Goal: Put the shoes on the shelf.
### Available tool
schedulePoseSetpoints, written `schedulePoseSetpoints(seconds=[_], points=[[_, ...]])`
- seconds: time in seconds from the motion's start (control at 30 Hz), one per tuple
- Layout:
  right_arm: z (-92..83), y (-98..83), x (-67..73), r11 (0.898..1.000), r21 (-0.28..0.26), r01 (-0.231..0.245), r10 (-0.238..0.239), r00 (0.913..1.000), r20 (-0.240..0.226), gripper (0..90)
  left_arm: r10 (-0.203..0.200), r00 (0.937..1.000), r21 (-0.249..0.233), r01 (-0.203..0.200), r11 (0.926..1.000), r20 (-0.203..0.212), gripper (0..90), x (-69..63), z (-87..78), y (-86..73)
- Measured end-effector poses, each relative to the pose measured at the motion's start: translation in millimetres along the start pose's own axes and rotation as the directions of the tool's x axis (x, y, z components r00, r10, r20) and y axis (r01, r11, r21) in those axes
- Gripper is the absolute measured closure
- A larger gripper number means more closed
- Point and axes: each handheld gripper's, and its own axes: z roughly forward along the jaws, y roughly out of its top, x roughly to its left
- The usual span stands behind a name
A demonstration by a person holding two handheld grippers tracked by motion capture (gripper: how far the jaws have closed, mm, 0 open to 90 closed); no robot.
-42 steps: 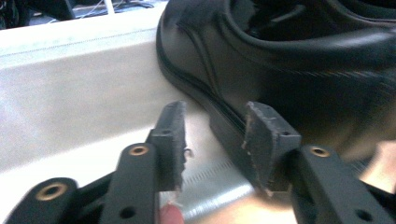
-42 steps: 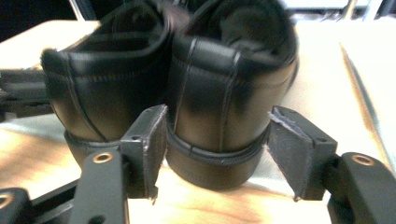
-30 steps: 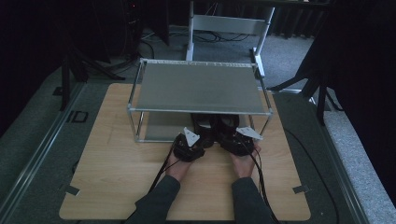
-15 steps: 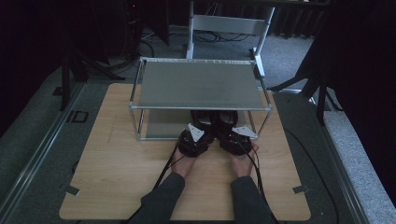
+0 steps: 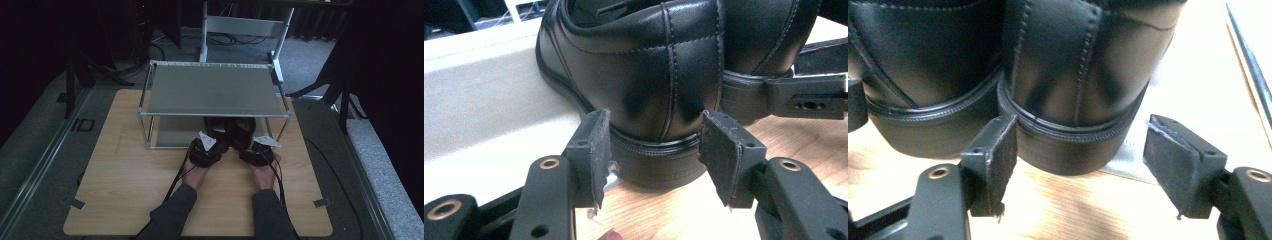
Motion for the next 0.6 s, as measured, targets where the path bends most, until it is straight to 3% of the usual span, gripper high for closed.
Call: schedulePoseSetpoints(seconds=[0.07, 0.2, 0.33, 0.43, 0.5, 0.6], points=[[0.5, -0.6, -4.0, 1.0, 0.01, -0.015, 0.015, 0.9996, -0.022, 27.4, 0.004, 1.0, 0.005, -0.004, 1.0, 0.003, 45.5, -0.2, -0.9, -0.8], [-3.0, -0.8, -1.7, 1.0, 0.011, 0.005, -0.005, 0.9997, -0.024, 26.8, 0.013, 0.9998, 0.01, -0.013, 0.9999, 0.015, 43.6, 0.0, -7.1, -2.3], [-12.2, -0.9, 0.1, 1.0, 0.024, 0.003, -0.003, 0.9996, -0.028, 26.7, 0.01, 0.9996, 0.026, -0.011, 0.9996, 0.027, 43.4, 7.3, -22.2, -6.3], [-24.1, 0.0, -3.6, 0.999, 0.044, -0.024, 0.026, 0.999, -0.036, 26.8, -0.021, 0.9993, 0.035, 0.02, 0.9992, 0.031, 43.4, 20.7, -38.2, -11.6], [-27.7, 0.8, -5.1, 0.998, 0.057, -0.024, 0.026, 0.9992, -0.03, 26.8, -0.049, 0.9984, 0.041, 0.048, 0.998, 0.029, 43.5, 31.2, -49.5, -16.9], [-31.2, 1.0, -6.5, 0.997, 0.072, -0.011, 0.012, 0.9997, -0.023, 26.7, -0.055, 0.9982, 0.05, 0.054, 0.9973, 0.024, 43.5, 37.0, -55.4, -20.8]])
